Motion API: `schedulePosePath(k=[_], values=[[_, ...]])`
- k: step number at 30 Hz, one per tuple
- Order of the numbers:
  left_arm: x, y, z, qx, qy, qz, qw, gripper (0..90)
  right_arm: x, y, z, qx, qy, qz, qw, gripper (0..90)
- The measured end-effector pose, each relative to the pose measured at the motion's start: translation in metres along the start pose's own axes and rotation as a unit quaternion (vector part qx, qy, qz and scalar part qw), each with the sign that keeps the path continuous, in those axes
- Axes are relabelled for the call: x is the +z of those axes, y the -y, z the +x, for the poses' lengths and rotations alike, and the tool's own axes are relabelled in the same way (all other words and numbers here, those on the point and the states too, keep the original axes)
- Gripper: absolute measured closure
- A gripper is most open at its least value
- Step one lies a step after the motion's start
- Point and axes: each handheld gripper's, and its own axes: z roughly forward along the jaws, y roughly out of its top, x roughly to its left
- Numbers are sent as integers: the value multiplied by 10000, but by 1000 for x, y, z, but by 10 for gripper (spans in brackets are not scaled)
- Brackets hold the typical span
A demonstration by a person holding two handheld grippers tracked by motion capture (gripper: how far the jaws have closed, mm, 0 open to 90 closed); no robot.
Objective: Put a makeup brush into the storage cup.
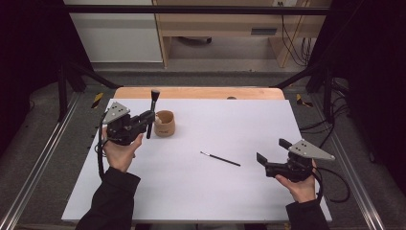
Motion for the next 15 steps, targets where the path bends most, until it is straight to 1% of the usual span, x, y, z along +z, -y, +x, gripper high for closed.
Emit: schedulePosePath(k=[10, 15], values=[[16, -4, 4, 2, -34, 25, 10000, 781, 0, 0, 0, -15, -18, -15, 10000, 59], [26, -7, 3, 37, -37, 13, 10000, 781, -1, 0, -1, -2, -22, -36, 10000, 59]])
